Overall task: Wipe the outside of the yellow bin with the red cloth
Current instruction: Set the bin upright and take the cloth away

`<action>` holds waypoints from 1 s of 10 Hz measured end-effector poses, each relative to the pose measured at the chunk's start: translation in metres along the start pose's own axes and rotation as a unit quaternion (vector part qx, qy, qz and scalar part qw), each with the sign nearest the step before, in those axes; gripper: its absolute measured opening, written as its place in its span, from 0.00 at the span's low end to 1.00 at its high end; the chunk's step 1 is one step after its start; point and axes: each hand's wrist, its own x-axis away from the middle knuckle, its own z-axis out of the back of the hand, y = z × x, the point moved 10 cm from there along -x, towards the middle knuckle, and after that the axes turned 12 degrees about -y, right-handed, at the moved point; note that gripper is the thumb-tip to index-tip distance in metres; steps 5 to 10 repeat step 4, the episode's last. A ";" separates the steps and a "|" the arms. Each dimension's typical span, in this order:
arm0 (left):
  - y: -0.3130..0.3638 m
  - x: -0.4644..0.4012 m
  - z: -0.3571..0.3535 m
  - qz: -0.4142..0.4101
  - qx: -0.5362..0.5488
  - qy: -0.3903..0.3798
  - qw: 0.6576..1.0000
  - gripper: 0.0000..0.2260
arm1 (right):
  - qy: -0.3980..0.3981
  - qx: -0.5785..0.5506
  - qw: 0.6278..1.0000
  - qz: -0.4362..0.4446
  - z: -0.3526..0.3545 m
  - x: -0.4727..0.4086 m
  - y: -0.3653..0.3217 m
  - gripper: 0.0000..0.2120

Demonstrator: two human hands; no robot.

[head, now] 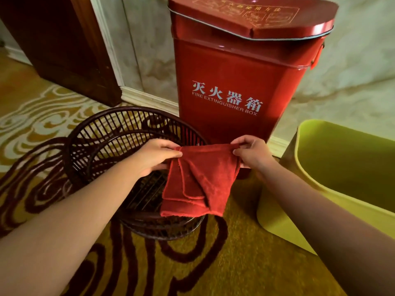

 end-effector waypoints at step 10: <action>-0.010 -0.016 -0.021 -0.014 -0.041 -0.022 0.999 0.11 | -0.038 0.026 0.999 -0.011 -0.014 -0.017 0.027 0.11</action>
